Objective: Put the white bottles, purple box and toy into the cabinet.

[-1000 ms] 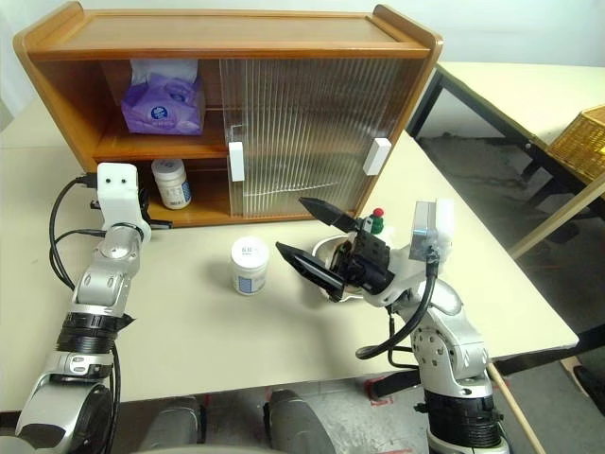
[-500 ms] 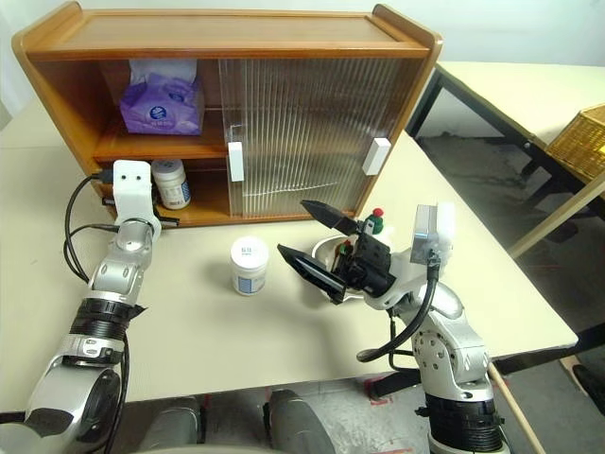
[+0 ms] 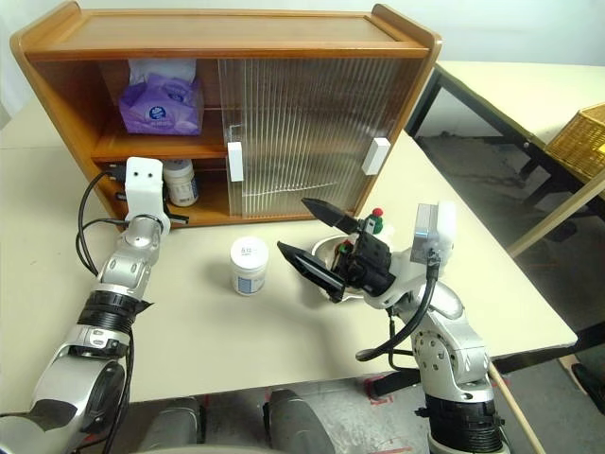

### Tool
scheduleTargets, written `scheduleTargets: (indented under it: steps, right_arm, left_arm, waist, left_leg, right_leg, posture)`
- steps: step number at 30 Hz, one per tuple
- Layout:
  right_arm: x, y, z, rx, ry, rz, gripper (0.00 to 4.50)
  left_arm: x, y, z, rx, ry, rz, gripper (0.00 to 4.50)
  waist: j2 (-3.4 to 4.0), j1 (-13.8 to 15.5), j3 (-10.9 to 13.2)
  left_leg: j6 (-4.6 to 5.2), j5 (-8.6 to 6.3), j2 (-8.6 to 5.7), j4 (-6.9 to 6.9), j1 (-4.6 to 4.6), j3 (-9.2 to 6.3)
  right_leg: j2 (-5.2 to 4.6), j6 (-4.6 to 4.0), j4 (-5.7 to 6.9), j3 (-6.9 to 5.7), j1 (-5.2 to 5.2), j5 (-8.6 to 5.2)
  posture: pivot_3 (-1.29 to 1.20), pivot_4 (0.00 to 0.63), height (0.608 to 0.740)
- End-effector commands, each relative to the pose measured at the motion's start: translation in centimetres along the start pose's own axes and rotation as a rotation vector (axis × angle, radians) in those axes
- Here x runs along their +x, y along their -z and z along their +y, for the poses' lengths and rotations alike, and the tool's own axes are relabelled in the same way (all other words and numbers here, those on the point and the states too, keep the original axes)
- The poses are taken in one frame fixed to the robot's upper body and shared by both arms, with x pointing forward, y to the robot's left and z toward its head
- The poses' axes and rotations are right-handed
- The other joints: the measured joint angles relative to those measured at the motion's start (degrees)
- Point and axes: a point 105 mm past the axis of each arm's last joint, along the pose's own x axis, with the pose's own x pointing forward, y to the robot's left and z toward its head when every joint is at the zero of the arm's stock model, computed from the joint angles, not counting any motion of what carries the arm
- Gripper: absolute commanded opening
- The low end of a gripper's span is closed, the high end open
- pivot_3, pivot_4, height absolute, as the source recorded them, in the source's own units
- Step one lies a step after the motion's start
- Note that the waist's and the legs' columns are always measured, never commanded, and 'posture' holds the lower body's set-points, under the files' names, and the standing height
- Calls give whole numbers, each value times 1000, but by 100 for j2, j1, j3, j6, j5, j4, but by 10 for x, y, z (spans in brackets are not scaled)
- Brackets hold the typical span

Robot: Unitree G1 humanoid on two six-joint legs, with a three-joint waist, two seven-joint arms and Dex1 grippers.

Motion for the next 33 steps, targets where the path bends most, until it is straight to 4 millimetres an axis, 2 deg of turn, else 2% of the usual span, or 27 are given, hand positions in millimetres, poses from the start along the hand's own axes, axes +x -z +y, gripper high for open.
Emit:
scheduleTargets:
  steps: [1,5,11,18,22,33]
  right_arm:
    - [6,-4,3,-13,-12,-2,4500]
    - [8,-4,3,-13,-9,-3,4500]
    - [6,-3,3,-10,-9,-2,4500]
    - [-3,-1,2,-12,-3,2,4500]
    - [-4,0,2,-11,-7,6,4500]
    - [-8,2,3,-21,2,9,4500]
  left_arm:
    - [2,-2,-13,24,62,-1,14]
    - [2,-2,-20,16,88,1,14]
    - [6,-6,-24,19,110,-8,14]
    - [7,-1,-5,9,45,10,14]
    - [10,0,-3,17,38,14,14]
    - [22,-4,-14,27,60,12,14]
  waist:
    - [0,-5,0]
    - [0,-10,0]
    - [0,-14,0]
    - [0,-48,0]
    - [0,-68,0]
    - [0,-64,0]
  left_leg:
    - [0,0,0,0,0,0]
    - [1,-1,0,2,-1,0]
    - [2,-1,0,5,-1,-1]
    - [3,-2,0,6,-1,-1]
    - [3,-2,0,6,0,0]
    - [14,4,-5,22,6,-7]
  right_leg:
    - [0,1,0,0,0,0]
    - [0,34,0,0,0,-18]
    - [0,37,0,0,3,-17]
    - [0,44,0,0,4,-20]
    - [0,49,0,0,6,-23]
    - [-2,64,0,-2,23,2]
  posture:
    - [-160,59,740]
    - [-160,58,740]
    - [-159,59,740]
    - [-166,57,740]
    - [-168,56,740]
    - [-194,46,740]
